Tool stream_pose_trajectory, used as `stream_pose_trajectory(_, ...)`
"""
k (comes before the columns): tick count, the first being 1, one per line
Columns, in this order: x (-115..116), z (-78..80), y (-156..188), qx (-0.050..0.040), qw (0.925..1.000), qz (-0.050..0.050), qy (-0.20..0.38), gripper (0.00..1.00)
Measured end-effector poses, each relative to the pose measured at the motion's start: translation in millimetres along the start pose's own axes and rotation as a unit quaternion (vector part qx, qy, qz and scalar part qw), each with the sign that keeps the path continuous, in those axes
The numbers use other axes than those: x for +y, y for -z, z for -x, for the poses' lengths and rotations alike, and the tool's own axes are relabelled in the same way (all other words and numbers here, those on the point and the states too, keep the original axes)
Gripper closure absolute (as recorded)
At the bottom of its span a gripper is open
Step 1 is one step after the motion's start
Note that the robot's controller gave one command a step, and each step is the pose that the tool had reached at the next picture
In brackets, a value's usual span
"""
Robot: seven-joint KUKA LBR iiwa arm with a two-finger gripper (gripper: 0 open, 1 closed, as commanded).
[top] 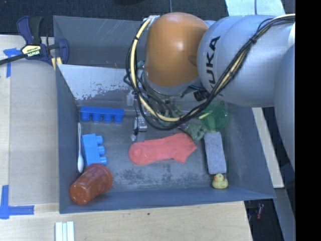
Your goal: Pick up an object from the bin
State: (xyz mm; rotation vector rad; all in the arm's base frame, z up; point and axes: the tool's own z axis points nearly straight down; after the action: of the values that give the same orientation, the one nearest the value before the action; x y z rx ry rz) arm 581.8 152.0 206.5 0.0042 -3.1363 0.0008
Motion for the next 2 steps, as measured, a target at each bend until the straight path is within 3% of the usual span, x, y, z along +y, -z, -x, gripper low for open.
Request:
stream_pose_trajectory(1,-0.9,1.7,5.0,-0.0043,1.0,0.001,-0.001,0.0)
stream_pose_trajectory(2,-61.1,3.7,-46.3,-0.0056,0.9992,0.001,-0.04,0.0)
